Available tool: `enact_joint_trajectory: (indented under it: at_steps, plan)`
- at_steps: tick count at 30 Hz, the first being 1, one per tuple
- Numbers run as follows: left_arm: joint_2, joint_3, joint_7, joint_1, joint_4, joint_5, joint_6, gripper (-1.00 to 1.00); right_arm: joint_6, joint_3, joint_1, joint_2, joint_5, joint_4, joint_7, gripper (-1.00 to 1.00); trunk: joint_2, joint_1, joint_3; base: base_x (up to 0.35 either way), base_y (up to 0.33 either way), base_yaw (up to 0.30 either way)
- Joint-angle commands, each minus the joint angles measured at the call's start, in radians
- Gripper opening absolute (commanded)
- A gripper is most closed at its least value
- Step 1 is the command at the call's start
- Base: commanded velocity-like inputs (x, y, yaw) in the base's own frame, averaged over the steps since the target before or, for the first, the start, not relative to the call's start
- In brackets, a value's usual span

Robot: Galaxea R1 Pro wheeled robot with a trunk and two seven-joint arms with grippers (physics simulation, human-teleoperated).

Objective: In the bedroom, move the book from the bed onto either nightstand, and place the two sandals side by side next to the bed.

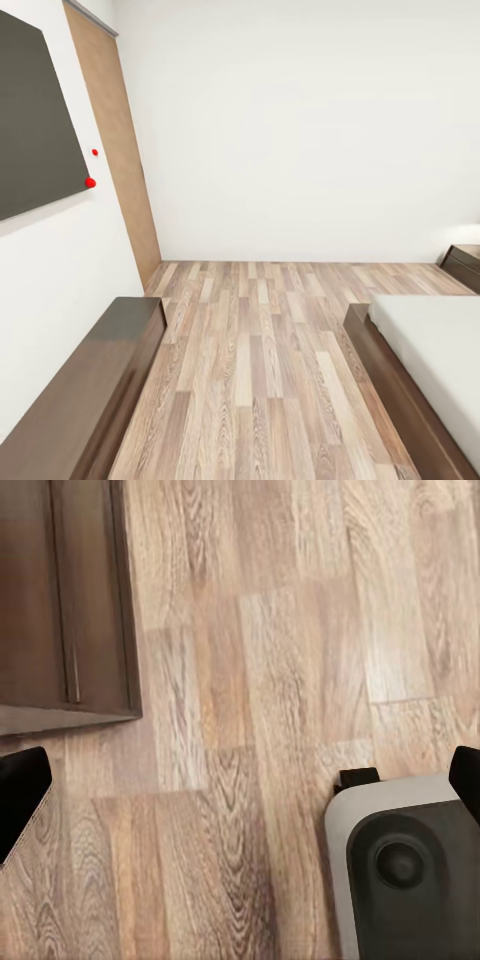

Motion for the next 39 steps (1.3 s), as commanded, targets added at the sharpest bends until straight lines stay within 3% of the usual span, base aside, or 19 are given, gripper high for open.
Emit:
enact_joint_trajectory:
  at_steps: [1,20,39]
  plan:
    - [0.0,-0.009,0.004,-0.001,0.0,0.007,-0.003,1.0,-0.006,-0.009,-0.002,-0.001,0.009,0.004,0.002,1.0,-0.002,0.001,-0.002,0.301,0.079,-0.001]
    - [0.0,-0.009,0.004,-0.001,0.0,0.007,-0.003,1.0,-0.006,-0.009,-0.001,-0.001,0.012,0.003,0.002,1.0,-0.002,0.001,-0.002,0.302,0.018,0.0]
    - [0.0,-0.009,0.005,-0.001,0.0,0.007,-0.003,1.0,-0.006,-0.009,-0.001,-0.001,0.012,0.003,0.002,1.0,-0.002,0.001,-0.002,0.304,-0.064,0.0]
